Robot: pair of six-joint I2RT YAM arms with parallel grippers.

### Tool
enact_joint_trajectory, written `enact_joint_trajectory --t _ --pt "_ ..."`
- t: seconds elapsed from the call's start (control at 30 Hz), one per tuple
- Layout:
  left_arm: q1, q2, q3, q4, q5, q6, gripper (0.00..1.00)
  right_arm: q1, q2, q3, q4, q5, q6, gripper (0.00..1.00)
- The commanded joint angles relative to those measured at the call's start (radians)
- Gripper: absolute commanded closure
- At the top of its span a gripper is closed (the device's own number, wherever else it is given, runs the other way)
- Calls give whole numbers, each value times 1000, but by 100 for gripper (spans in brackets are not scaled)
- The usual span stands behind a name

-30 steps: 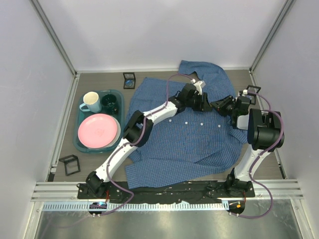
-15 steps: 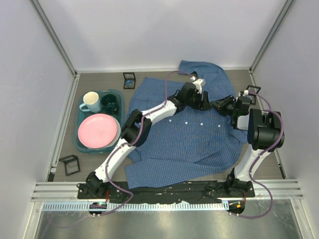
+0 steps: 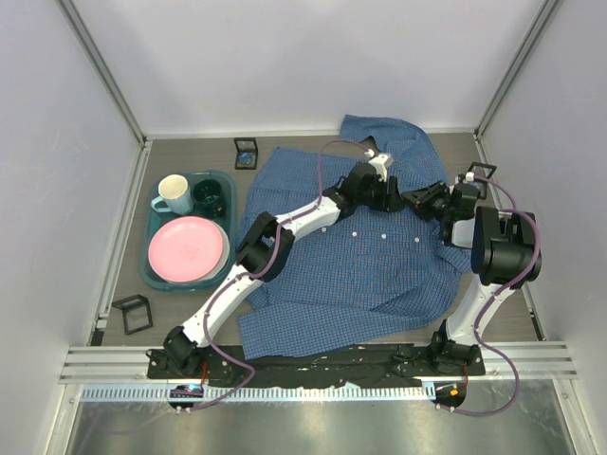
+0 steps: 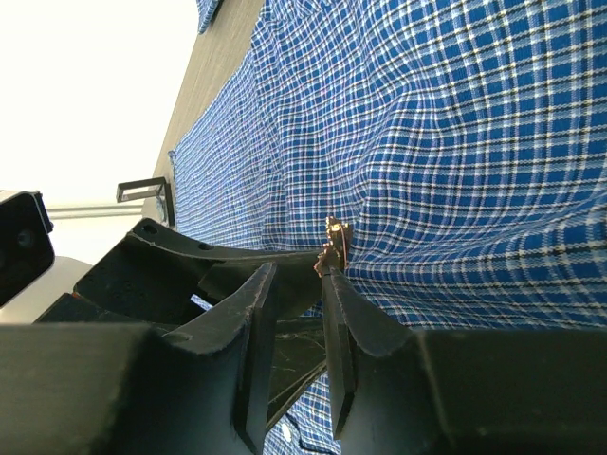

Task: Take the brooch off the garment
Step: Remove the brooch from the clothes.

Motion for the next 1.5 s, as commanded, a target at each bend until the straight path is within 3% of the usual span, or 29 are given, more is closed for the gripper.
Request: enact_joint_trajectory --t 0.0,0.1,0.27,0.53,0.6,0.8,0.87,1.33,1.47 --pt "-4 -9 19 69 -20 -11 45 5 12 6 52 -22 17 69" --pt "-7 -23 -12 86 -40 -3 41 5 23 9 61 -27 21 69" --pt "-8 -15 -4 71 -74 -14 46 5 24 12 69 -42 27 69" --pt "-7 -4 13 63 -88 -31 62 6 18 23 66 -59 26 68" --pt "-5 -4 16 59 -77 -41 72 5 9 24 56 -54 9 68" --pt "-1 -9 5 120 -10 -124 88 5 -80 29 -121 73 -103 68" --pt "-1 -10 -1 146 10 -172 89 5 -104 26 -183 111 -134 68" --pt "5 -9 -150 371 63 -410 92 0 -105 18 -184 177 -146 68" --pt "15 -16 -170 390 75 -424 92 8 -88 31 -168 164 -155 73"
